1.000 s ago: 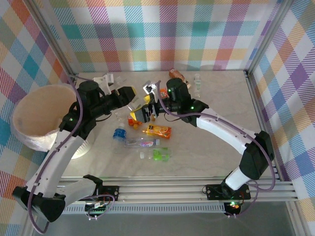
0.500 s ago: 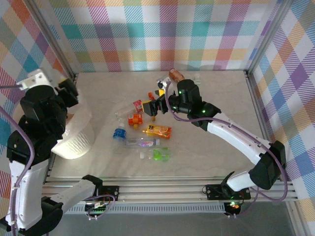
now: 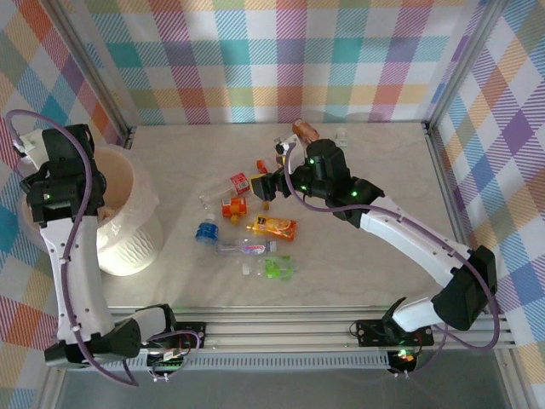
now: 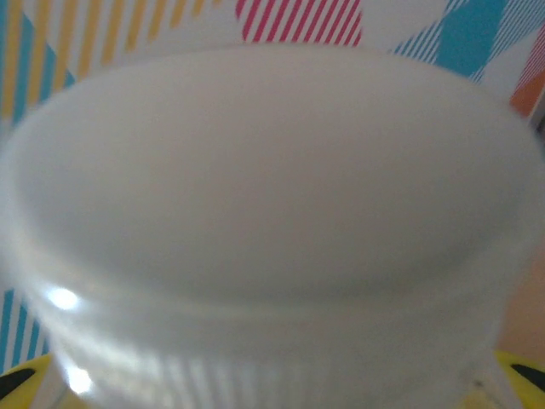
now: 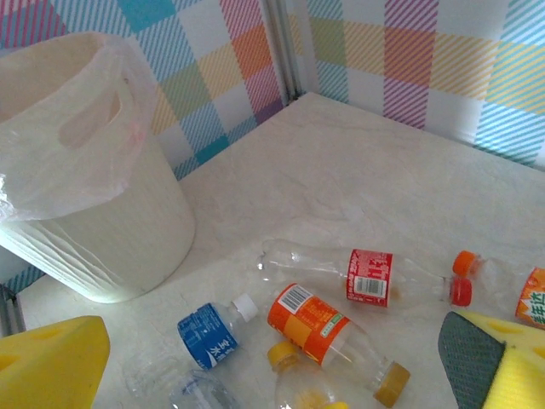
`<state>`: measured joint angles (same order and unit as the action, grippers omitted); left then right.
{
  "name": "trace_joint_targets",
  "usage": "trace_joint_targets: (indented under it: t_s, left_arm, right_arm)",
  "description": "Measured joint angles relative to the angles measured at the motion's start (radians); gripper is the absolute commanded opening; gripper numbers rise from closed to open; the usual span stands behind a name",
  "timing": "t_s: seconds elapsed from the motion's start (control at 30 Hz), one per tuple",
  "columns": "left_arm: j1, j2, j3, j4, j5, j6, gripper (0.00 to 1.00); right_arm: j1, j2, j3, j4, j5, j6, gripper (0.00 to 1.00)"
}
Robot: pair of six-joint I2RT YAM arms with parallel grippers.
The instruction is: Put the plastic bottles in the bin
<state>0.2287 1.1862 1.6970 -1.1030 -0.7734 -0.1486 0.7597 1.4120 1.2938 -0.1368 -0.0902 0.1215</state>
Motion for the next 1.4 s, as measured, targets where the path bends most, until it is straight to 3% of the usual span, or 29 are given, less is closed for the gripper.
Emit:
trace_joint_targets:
  t_s: [0.17, 0.3, 0.6, 1.0, 1.1, 1.27, 1.4]
  left_arm:
    - [0.121, 0.04, -0.037, -0.022, 0.119, -0.003, 0.5]
    - [0.168, 0.081, -0.066, -0.03, 0.211, -0.011, 0.52]
    - [0.18, 0.207, -0.066, -0.05, 0.313, -0.019, 0.64]
    - [0.18, 0.221, -0.002, -0.056, 0.423, -0.029, 0.87]
    - [0.18, 0.195, 0.003, -0.048, 0.52, -0.046, 0.99]
    - [0.18, 0.113, 0.009, -0.036, 0.691, -0.088, 1.0]
    - [0.169, 0.032, -0.019, 0.049, 0.893, -0.141, 1.0]
  right_arm:
    - [0.0, 0.0, 0.0, -0.018, 0.029, 0.002, 1.0]
    - [0.0, 0.0, 0.0, -0.028, 0.048, 0.006, 1.0]
    - [0.0, 0.0, 0.0, -0.046, 0.08, 0.027, 1.0]
    - [0.0, 0.008, 0.0, -0.048, 0.162, 0.063, 1.0]
    - [-0.001, 0.016, 0.0, -0.048, 0.206, 0.092, 1.0]
    - [-0.015, 0.025, 0.0, -0.051, 0.254, 0.129, 1.0]
    - [-0.035, 0.031, -0.005, -0.057, 0.274, 0.155, 1.0]
